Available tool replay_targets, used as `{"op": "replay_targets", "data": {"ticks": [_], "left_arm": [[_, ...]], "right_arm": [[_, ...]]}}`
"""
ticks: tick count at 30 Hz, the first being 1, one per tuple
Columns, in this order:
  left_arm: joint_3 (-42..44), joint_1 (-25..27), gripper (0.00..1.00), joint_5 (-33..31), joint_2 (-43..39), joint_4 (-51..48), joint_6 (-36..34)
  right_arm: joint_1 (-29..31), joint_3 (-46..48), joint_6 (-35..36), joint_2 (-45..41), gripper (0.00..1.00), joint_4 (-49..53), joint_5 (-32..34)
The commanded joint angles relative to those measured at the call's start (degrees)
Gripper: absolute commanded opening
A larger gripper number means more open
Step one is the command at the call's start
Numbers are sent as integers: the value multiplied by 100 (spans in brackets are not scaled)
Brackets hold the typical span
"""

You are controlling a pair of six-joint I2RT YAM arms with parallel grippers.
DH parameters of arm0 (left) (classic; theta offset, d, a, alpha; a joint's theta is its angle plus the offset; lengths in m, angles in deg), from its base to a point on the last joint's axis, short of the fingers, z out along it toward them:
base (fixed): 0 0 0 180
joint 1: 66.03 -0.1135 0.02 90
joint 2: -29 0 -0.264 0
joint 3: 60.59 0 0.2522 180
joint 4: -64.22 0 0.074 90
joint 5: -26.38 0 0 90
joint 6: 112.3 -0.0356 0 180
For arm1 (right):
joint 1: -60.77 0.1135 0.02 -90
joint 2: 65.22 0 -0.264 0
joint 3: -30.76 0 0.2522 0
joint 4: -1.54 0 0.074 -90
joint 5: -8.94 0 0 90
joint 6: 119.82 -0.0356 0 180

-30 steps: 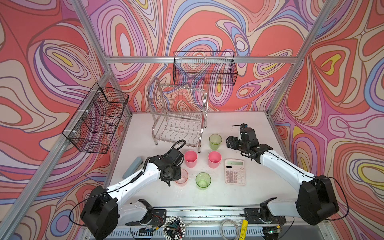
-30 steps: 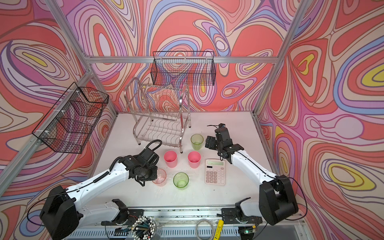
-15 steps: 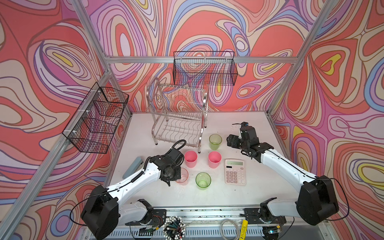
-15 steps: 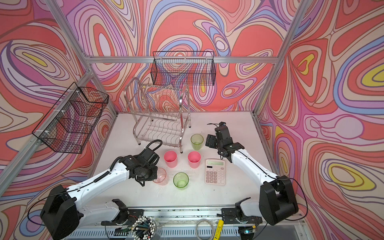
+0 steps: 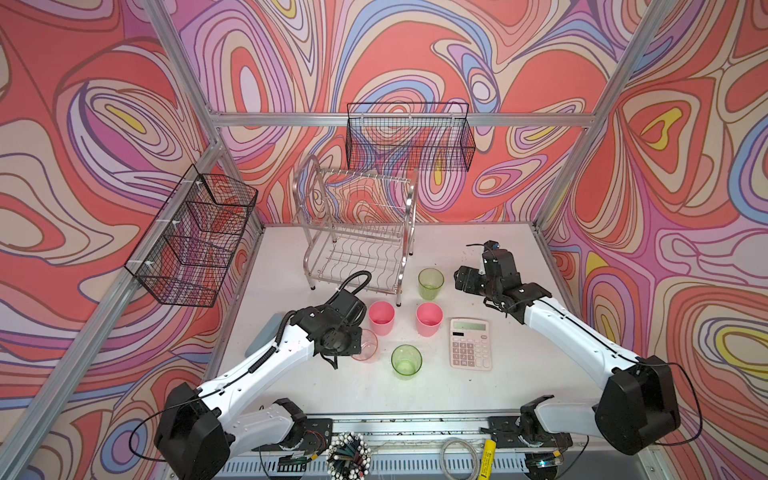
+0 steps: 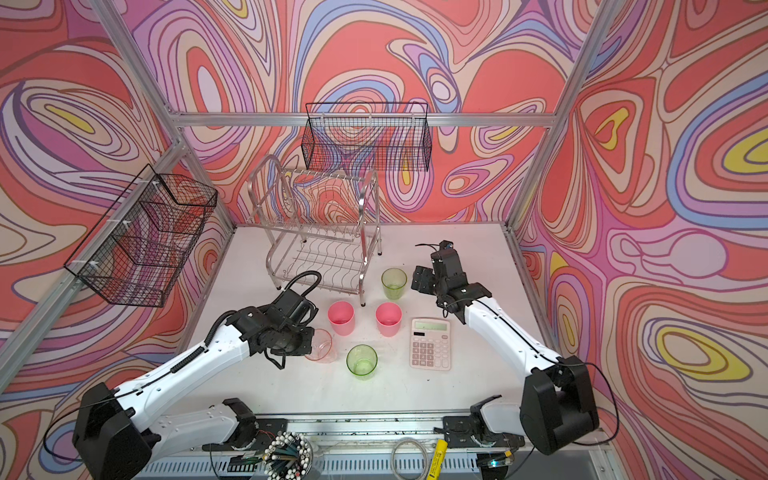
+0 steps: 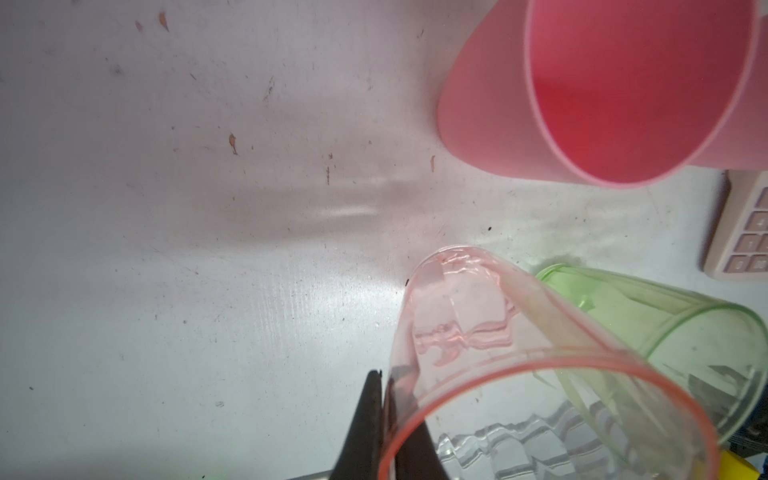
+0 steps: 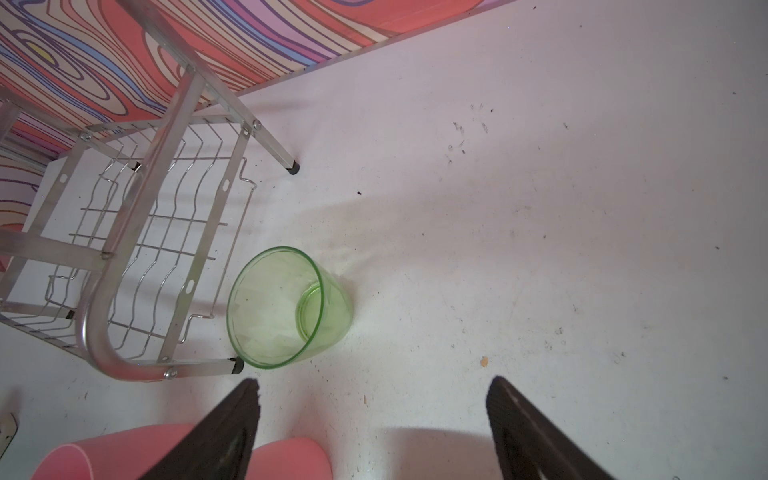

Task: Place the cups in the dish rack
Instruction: 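Close the left gripper on the rim of the clear cup and lift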

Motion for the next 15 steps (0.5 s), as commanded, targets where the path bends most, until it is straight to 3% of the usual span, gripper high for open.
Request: {"op": "replay_targets", "data": {"ticks": [1, 15], "left_arm": [[-368, 19, 7, 35, -201, -319, -347], [-1223, -907, 7, 1421, -702, -146, -972]], "right_arm": [[40, -226, 18, -141, 89, 151, -43], [92, -629, -50, -526, 89, 626, -334]]}}
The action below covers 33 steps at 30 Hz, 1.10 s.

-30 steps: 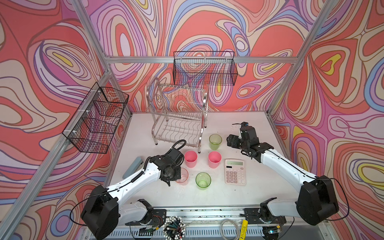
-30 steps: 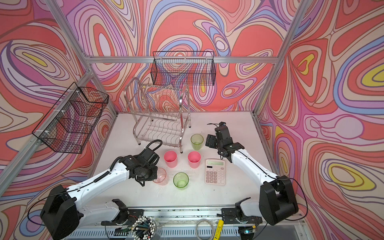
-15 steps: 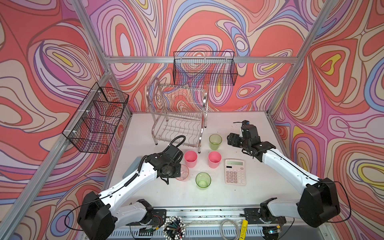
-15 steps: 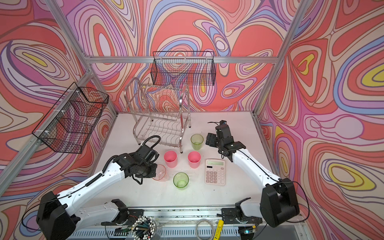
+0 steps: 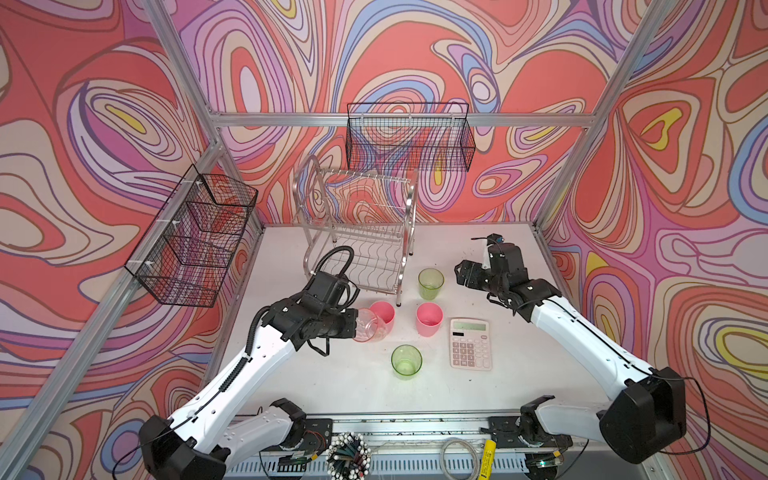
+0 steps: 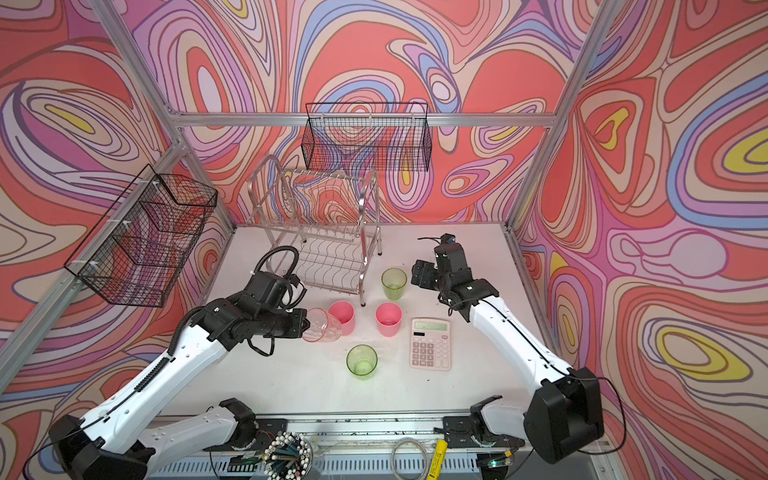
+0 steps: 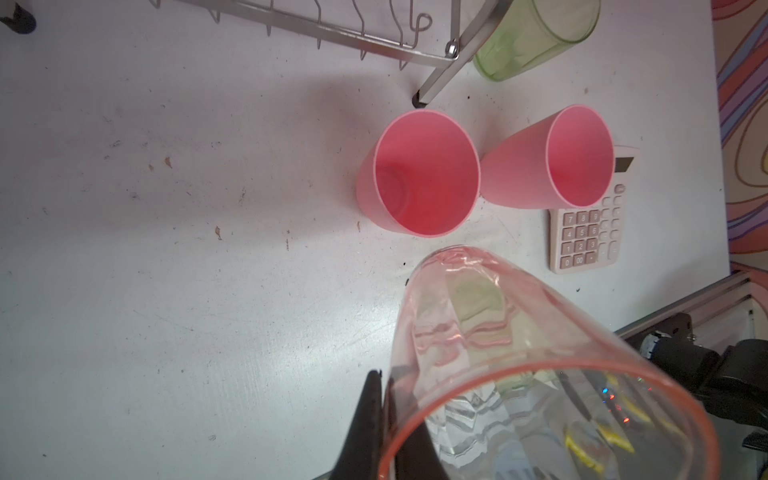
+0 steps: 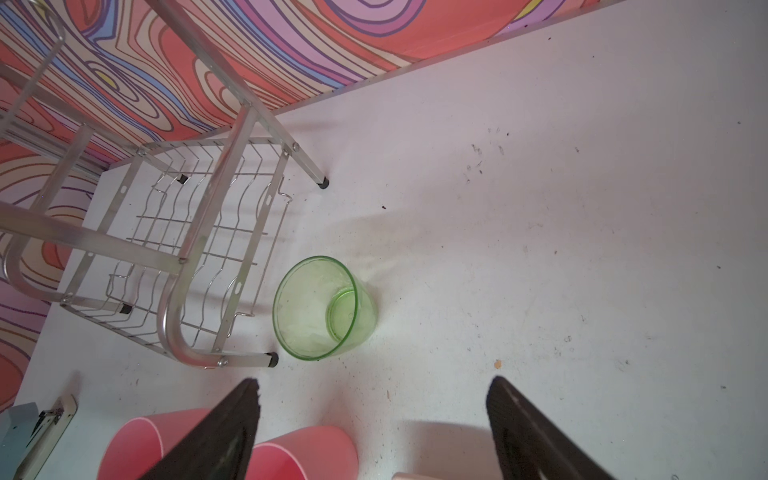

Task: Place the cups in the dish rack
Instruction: 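Close the left gripper on the rim of the clear cup and lift, then raise the clear cup toward the rack while the right gripper reaches toward it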

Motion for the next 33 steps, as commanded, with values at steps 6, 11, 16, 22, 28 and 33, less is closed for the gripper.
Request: {"op": "replay_targets", "data": {"ticks": [6, 11, 16, 22, 28, 33], "left_arm": [[-450, -458, 7, 1236, -232, 301, -51], [-366, -588, 7, 1709, -195, 750, 110], [-268, -758, 7, 2217, -268, 1421, 453], [121, -939, 7, 2865, -507, 2569, 1091], [467, -1352, 7, 3458, -676, 3475, 1681], [844, -1752, 6, 3814, -778, 4688, 2529]], "right_arm": [[312, -356, -248, -442, 89, 311, -165], [789, -486, -405, -514, 89, 335, -3], [1318, -525, -774, -630, 89, 283, 188], [2101, -716, -1042, -495, 89, 131, 586], [2573, -1217, -1382, -330, 89, 127, 934], [2584, -1490, -2035, -313, 89, -314, 760]]}}
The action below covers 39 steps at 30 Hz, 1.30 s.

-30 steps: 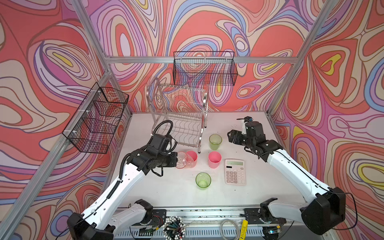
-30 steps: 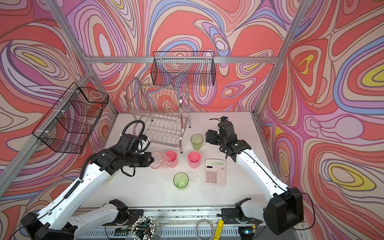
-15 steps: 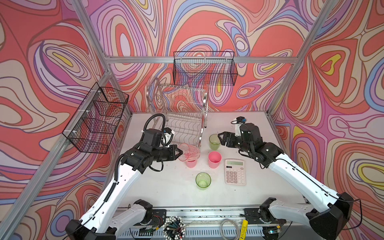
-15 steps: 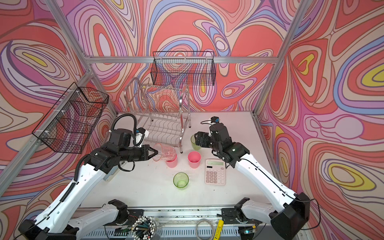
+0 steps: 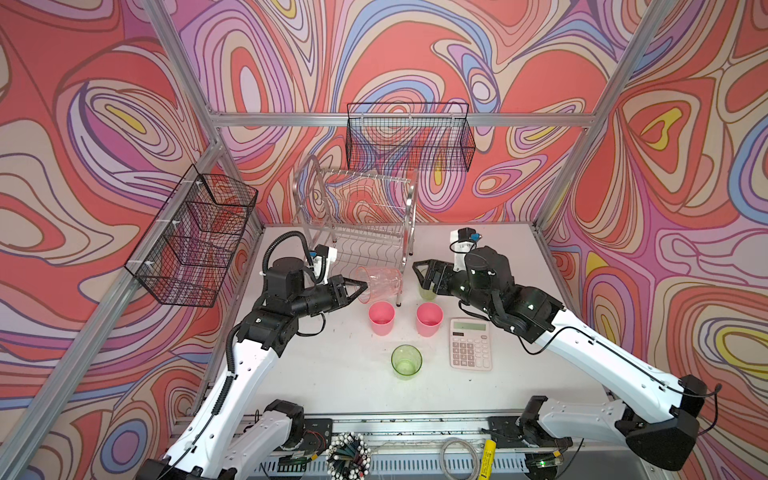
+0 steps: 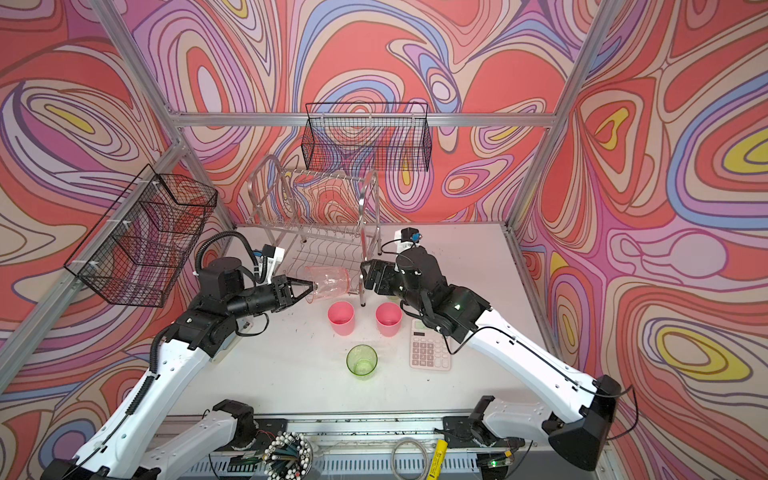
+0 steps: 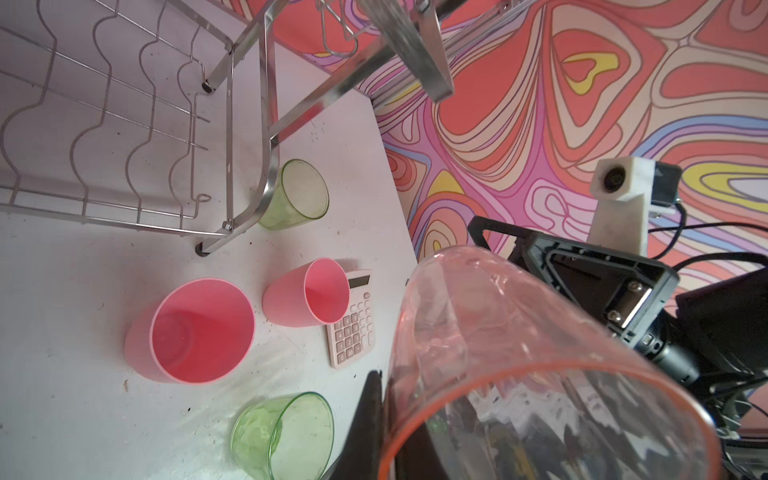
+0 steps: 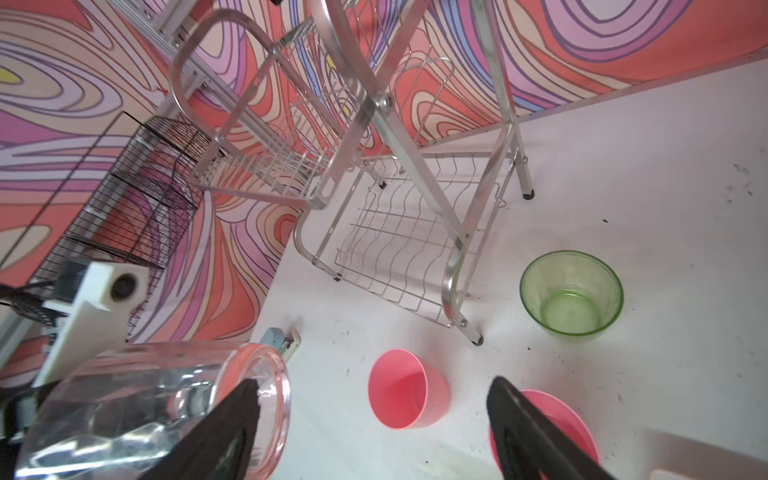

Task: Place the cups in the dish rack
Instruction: 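Raise the clear cup toward the rack while the right gripper reaches toward it, then grasp the clear cup with the right gripper beside the left gripper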

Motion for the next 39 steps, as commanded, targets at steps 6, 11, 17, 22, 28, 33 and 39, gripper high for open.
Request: {"op": "replay_targets", "data": {"ticks": [6, 11, 17, 22, 28, 33, 39], "left_arm": [[120, -325, 6, 349, -139, 1857, 1148], [192, -354, 6, 131, -148, 2443, 1389], [503, -363, 6, -91, -74, 3502, 1815], [656, -361, 6, -129, 35, 4045, 1912], [774, -368, 5, -122, 52, 4316, 1929], [871, -363, 5, -76, 72, 4479, 1963], [928, -361, 6, -39, 89, 4623, 1943]], "right_arm": [[28, -822, -1175, 401, 89, -906, -275], [24, -849, -2202, 679, 87, -1752, -511], [37, -700, -3151, 817, 87, -2260, -316], [47, -410, -3811, 781, 86, -2523, -256], [145, -376, -4125, 840, 86, -2501, -266], [295, -438, -4234, 1024, 86, -2613, -253], [440, -638, -4273, 1305, 86, -2543, -293]]}}
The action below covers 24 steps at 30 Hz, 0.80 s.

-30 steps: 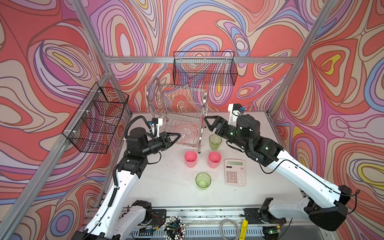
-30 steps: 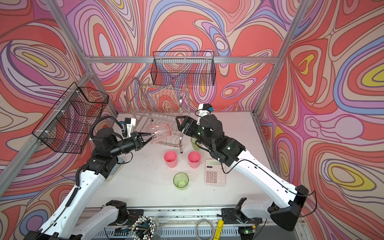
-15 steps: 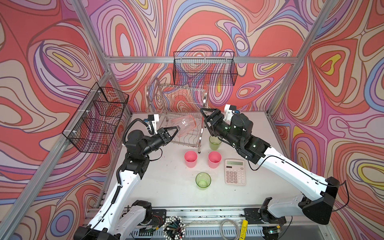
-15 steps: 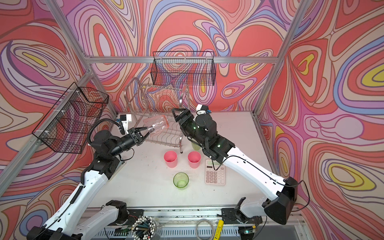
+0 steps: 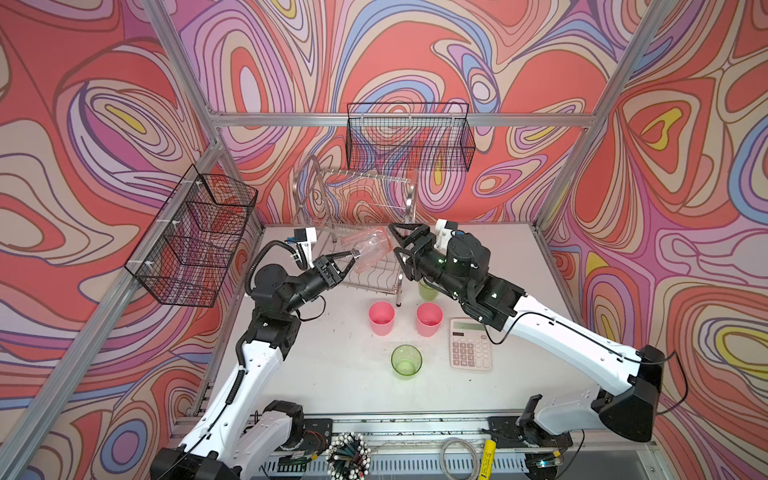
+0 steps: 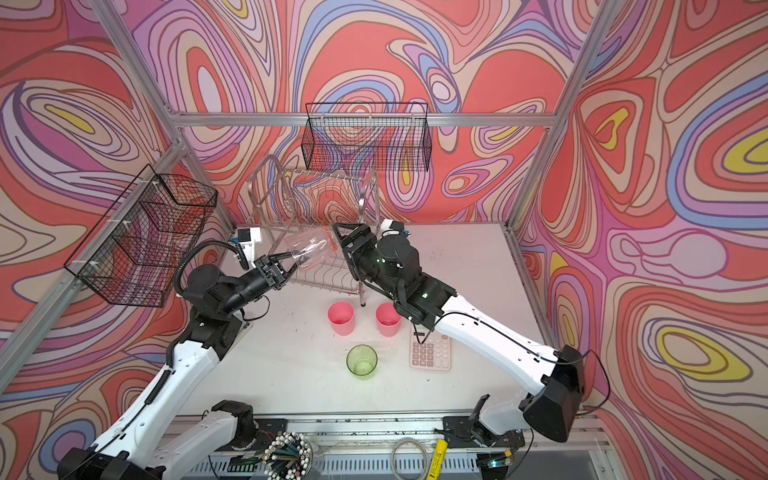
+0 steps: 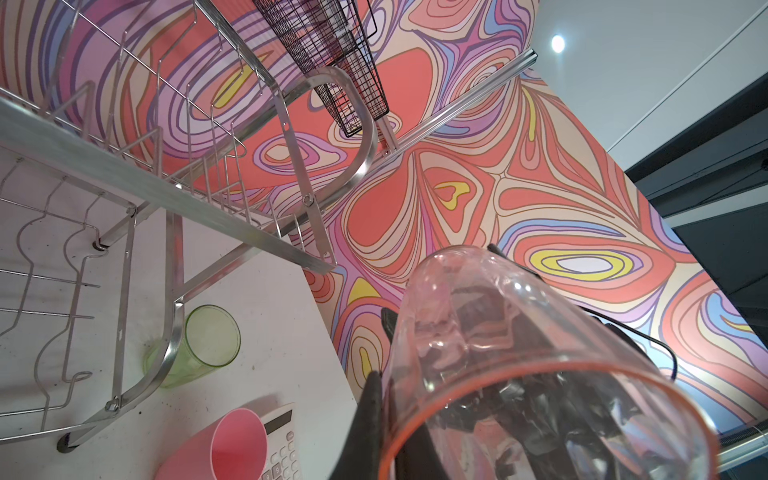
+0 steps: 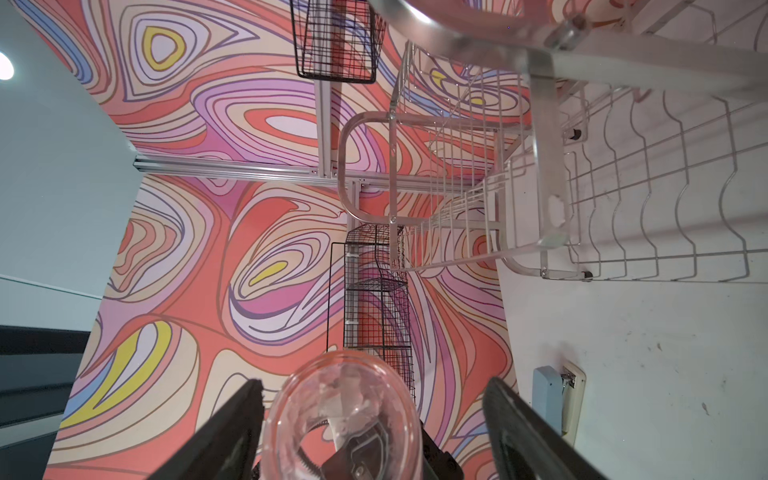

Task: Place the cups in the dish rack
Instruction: 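Grasp the clear cup with the right gripper beside the left gripper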

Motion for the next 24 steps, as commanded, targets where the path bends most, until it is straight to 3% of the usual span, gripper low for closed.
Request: {"op": "replay_targets", "data": {"ticks": [1, 24], "left_arm": [[43, -46, 6, 83, 24, 521, 70], [398, -49, 5, 228, -244, 588, 118]], "right_arm": [[103, -202, -50, 157, 86, -4, 20], [319, -682, 292, 465, 87, 76, 650]]}}
